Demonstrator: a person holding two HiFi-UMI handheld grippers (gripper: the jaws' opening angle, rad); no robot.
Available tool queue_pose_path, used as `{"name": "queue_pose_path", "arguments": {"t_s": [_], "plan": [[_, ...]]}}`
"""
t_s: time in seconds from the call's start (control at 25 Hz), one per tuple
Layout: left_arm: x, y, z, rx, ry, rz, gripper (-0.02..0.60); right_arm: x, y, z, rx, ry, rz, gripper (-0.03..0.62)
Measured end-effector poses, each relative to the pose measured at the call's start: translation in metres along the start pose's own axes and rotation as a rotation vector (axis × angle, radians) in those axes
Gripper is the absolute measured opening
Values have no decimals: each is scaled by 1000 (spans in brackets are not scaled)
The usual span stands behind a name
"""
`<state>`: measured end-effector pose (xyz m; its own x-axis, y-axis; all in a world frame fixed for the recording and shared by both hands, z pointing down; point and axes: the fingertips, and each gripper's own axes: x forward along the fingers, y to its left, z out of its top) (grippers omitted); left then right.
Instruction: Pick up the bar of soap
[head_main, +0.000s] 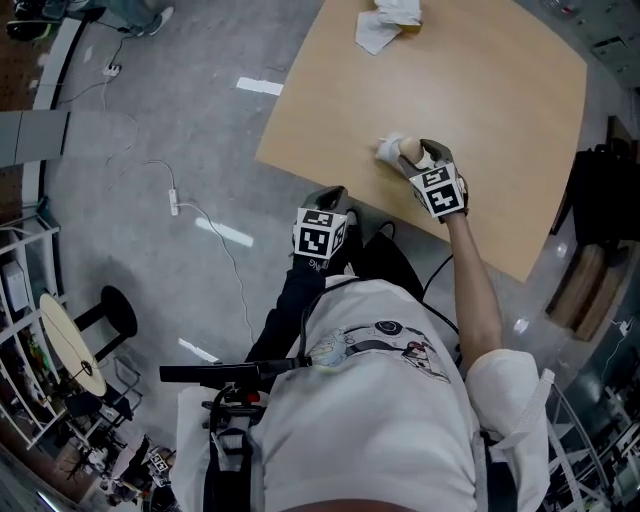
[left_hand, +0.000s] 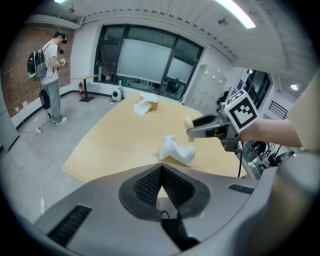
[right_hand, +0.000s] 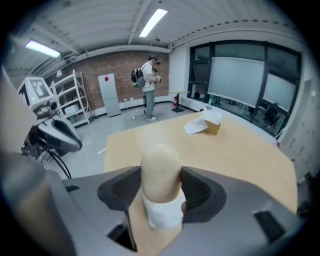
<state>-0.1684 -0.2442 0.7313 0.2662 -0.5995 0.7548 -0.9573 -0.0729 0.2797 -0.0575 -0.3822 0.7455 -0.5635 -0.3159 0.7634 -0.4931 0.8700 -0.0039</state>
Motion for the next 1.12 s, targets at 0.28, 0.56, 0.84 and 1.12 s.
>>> {"name": "queue_pose_path", "arguments": {"t_s": [0.28, 0.56, 0.84, 1.12], "plan": [[-32, -20, 87, 106, -249, -51, 2, -104, 1, 64, 159, -302, -197, 247], [-87, -87, 188, 266, -566, -118, 2, -224, -16, 97, 198, -522, -401, 247], [-116, -138, 244, 374, -742, -162, 2, -299, -34, 114, 194, -679, -533, 248], [-134, -162, 267, 432, -821, -139, 2, -337, -38, 122, 195, -779, -584, 247]]}}
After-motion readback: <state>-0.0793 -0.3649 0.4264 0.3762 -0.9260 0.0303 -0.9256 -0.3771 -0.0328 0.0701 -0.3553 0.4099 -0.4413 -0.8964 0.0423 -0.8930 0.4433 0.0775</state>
